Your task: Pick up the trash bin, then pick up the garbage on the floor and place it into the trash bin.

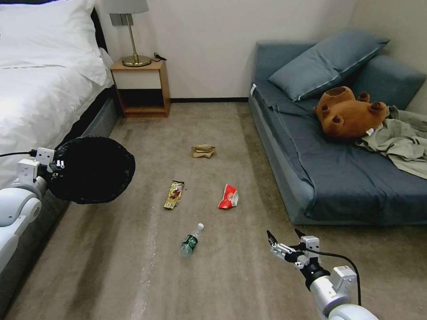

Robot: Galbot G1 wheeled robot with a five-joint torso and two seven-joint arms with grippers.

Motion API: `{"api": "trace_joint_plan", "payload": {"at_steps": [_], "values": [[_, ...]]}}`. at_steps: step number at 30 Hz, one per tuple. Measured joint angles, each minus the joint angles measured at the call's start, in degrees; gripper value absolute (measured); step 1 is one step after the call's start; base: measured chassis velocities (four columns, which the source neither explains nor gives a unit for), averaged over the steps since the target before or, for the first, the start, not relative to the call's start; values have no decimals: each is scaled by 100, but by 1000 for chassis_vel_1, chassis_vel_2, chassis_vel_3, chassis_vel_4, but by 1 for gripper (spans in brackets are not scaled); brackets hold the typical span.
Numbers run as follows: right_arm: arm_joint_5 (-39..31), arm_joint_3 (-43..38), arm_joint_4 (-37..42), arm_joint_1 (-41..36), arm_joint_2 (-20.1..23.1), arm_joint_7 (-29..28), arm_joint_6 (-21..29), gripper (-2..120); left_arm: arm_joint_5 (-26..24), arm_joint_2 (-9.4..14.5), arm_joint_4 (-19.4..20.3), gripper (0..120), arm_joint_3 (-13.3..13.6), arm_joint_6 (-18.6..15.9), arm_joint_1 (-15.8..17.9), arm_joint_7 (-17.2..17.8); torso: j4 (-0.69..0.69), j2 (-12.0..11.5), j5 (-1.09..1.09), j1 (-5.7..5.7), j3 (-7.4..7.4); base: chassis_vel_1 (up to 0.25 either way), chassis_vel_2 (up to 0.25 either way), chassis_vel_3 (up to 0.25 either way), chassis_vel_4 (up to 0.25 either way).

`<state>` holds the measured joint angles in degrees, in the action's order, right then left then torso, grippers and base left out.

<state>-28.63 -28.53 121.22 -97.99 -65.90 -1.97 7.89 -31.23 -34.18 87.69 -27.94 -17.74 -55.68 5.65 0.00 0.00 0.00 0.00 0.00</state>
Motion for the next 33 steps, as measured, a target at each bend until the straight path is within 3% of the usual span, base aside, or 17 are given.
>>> {"api": "trace_joint_plan", "payload": {"at_steps": [33], "values": [[8,163,-273,212,-3,38,-36,100,46,-64,-161,3,105,55,98,-68,0,0,-1,0,0,-104,102,108,-103]]}}
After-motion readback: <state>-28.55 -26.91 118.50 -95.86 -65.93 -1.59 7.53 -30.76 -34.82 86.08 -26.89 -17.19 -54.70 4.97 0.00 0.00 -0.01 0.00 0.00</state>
